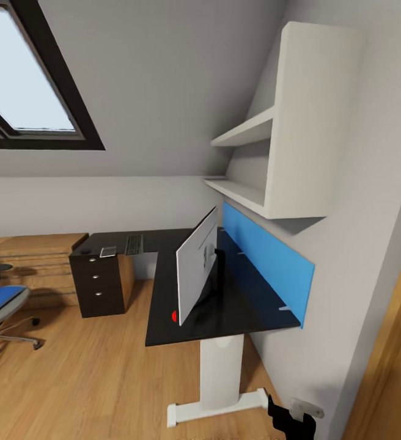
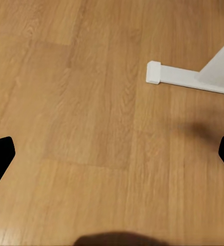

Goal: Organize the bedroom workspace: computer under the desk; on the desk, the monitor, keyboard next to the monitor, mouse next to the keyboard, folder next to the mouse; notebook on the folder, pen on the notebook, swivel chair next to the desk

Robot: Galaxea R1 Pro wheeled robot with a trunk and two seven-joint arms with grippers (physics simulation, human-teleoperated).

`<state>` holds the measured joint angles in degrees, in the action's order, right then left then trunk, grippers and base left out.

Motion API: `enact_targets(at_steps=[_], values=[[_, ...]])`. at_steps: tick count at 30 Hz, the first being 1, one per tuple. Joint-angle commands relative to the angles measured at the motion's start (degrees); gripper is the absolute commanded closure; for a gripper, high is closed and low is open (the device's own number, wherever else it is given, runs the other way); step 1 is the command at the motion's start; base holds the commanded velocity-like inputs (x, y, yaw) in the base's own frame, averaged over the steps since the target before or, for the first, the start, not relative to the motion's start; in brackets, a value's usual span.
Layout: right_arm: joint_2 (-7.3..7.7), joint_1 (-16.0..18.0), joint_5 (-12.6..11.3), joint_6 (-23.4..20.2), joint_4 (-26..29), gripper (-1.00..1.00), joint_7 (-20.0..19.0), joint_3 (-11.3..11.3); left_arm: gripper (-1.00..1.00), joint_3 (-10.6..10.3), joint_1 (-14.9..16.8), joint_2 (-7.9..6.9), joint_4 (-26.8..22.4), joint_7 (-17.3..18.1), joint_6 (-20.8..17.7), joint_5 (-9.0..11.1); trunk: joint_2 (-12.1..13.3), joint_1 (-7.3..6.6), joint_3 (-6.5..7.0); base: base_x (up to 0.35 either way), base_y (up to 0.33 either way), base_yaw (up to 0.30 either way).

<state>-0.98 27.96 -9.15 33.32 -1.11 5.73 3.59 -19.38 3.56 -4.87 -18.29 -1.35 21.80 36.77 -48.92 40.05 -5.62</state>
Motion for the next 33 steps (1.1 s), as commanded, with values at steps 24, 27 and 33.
enact_targets(at_steps=[24,27,33], values=[[-0.04,0.08,0.10,0.41,-0.12,-1.00,-0.02,0.34,-1.00,-0.48,0.04,-0.06,-0.02,-0.14,0.26,0.66,9.17,-5.05,2.57,0.000,0.000,-0.109],[-0.05,0.08,0.10,0.42,-0.12,-1.00,-0.02,0.33,-1.00,-0.48,0.04,-0.06,-0.03,-0.12,0.28,0.67,9.17,-5.05,2.56,0.000,0.000,-0.010],[-0.01,0.08,0.10,0.43,-0.12,-1.00,-0.02,0.35,-1.00,-0.58,0.04,-0.05,-0.07,-0.07,0.89,0.59,9.17,-5.05,2.55,0.000,0.000,-0.004]])
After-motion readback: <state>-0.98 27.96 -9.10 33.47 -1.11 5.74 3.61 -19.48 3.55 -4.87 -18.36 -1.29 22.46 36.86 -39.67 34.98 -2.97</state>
